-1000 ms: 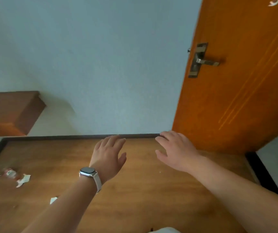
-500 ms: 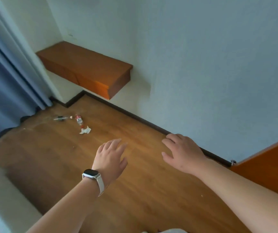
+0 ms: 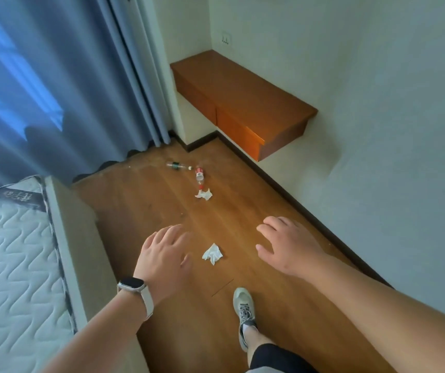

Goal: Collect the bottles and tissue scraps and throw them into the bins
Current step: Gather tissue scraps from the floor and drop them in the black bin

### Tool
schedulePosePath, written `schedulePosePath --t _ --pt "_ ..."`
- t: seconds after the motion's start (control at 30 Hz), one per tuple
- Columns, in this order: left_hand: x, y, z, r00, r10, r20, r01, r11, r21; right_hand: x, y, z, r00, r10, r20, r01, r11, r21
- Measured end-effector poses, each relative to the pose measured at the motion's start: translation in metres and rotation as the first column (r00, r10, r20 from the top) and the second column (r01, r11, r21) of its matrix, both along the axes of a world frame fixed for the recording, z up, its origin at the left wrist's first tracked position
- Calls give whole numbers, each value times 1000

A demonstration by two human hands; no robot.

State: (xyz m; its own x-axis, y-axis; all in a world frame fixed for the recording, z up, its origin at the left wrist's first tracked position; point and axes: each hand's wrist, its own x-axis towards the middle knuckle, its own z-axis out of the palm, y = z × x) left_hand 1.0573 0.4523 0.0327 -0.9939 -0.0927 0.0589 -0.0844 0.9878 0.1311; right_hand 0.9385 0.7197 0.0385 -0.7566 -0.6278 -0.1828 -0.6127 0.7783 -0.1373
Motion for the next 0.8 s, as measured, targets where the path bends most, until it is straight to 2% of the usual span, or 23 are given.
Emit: schedulePosePath --t 0.17,0.37,0.5,0.8 --pt "-41 -40 -1 991 117 68 -115 993 -37 -64 -41 -10 997 62 43 -61 998 -21" --pt "-111 -64 5 980 188 69 -188 982 -11 -146 -79 -14 992 115 57 -113 993 -34" --pt "-146 -79 8 982 182 54 -181 983 -24 -189 -105 -16 991 121 48 -119 992 -49" --pt "-181 -154 20 962 272 33 -270 961 -52 -240 -196 -27 975 209 76 -204 977 -63"
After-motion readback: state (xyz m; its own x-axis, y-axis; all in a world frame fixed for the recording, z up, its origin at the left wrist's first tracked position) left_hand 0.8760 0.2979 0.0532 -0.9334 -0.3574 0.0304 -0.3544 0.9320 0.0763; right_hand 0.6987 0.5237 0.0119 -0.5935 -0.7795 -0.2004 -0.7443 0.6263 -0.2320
